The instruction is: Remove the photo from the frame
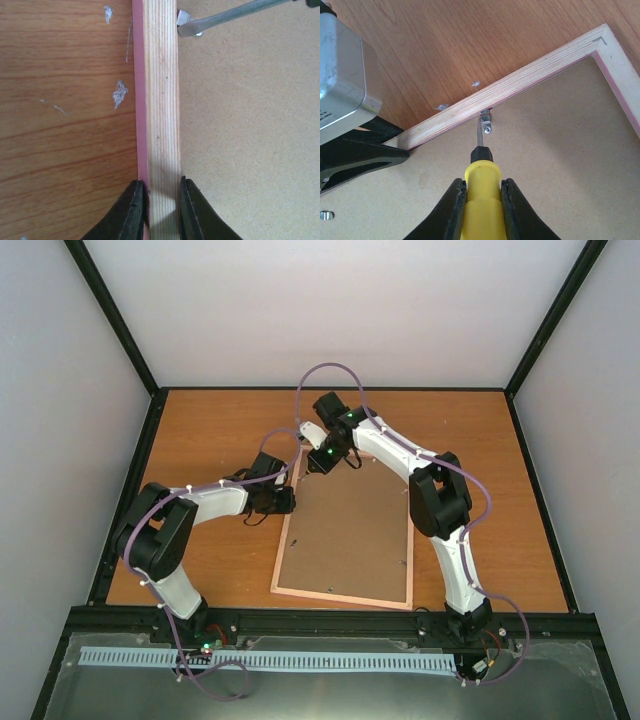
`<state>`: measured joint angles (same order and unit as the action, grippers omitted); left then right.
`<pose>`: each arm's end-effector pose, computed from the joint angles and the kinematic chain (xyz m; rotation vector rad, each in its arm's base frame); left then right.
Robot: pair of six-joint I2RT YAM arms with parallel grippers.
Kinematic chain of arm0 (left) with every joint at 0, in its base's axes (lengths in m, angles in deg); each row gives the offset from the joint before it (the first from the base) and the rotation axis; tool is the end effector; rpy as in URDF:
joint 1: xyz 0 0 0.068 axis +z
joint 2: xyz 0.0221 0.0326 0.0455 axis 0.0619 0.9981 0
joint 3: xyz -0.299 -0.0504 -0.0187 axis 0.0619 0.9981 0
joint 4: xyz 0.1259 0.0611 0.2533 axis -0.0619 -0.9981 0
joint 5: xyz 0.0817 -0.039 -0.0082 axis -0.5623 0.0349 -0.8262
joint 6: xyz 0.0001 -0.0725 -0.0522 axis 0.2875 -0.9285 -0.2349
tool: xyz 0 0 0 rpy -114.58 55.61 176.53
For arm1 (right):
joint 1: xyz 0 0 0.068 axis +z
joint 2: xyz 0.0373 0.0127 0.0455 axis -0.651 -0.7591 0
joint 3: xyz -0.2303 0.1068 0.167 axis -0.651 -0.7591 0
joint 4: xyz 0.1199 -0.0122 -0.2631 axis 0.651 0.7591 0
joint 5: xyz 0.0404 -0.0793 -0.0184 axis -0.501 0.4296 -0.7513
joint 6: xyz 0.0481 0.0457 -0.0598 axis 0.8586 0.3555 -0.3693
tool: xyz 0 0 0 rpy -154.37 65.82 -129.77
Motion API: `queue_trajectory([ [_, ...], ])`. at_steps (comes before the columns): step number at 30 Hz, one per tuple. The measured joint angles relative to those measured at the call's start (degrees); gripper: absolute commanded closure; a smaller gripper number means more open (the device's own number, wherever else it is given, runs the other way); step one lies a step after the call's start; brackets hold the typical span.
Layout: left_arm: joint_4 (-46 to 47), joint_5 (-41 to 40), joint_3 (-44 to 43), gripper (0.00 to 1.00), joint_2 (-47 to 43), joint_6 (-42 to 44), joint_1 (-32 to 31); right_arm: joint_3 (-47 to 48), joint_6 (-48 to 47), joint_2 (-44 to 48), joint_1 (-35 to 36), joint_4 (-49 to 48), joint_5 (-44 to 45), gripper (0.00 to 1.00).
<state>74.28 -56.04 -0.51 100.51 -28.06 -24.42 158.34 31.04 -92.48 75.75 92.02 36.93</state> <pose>0.3120 -0.1802 0.1111 0.0543 2.7050 -0.5353 0.4228 0.3293 0.1953 -1.2739 2.4485 0.5476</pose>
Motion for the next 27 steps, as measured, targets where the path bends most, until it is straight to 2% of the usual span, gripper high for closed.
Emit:
queue_trajectory([
  [12,0.5,-0.1,0.4,0.99,-0.2,0.0,0.0,-1.5,2.1,1.2,0.9,-1.1,4.0,0.97],
  [23,-0.3,-0.9,0.0,0.99,-0.2,0.0,0.0,-8.3,2.6,9.2,-0.4,-1.3,12.1,0.97],
  [25,-1.4,-1.4,-0.5,0.95,-0.2,0.0,0.0,-9.7,2.5,10.7,-0.8,-1.4,12.1,0.97],
  [26,-2.1,-1.7,-0.9,0.90,-0.2,0.1,0.0,-10.7,2.3,11.7,-0.9,-1.3,11.8,0.97],
  [27,-3.1,-2.2,-1.3,0.80,-0.2,0.3,0.0,-11.5,2.1,12.6,-0.9,-1.3,11.6,0.97],
])
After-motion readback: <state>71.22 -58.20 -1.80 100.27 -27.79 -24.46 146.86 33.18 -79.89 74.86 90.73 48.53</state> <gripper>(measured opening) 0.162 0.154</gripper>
